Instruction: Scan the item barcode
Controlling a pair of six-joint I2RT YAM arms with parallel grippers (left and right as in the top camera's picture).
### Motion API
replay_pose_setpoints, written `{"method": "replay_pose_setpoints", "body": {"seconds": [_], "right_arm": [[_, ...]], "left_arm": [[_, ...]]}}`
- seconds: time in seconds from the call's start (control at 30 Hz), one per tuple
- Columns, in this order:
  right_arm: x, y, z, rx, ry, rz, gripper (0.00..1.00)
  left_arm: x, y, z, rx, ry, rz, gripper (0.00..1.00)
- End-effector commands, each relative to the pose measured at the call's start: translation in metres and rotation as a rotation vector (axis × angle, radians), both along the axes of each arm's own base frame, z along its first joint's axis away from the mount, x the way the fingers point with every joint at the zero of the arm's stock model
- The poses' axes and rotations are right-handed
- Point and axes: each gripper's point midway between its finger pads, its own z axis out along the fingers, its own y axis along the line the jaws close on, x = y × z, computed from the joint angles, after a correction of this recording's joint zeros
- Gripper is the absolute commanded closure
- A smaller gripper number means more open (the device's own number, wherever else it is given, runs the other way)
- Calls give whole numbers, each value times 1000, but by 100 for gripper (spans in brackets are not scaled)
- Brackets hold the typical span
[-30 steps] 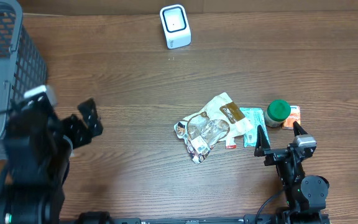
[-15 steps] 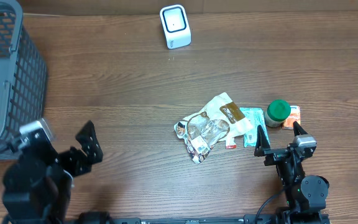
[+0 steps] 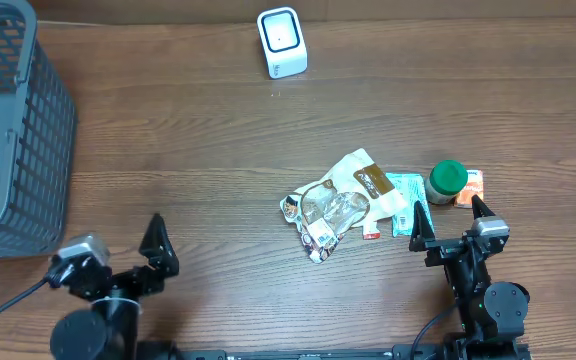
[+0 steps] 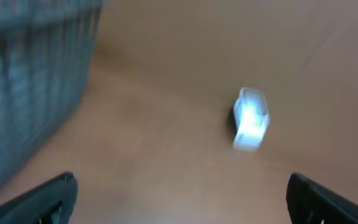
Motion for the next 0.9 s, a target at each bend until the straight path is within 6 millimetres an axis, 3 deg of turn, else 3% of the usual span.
{"method": "replay_pose_setpoints", "body": {"seconds": [0.0,0.17,0.33,0.57,0.87], "right_arm": [[0,-2,-2,-4,-3,-10,0],[0,-2,-2,-4,-3,-10,0],[0,-2,-2,-4,-3,-10,0],[0,-2,-2,-4,-3,-10,0],[0,-2,-2,-4,-3,-10,0]], "left_arm": [[3,-2,24,-1,-201,-12,0],[1,-4,68,6,-538,-22,0],[-3,-4,76,10,-718,-22,0],[17,-3,30,9,-639,-22,0],[45,-3,-55,69,-310,-20,0]]}}
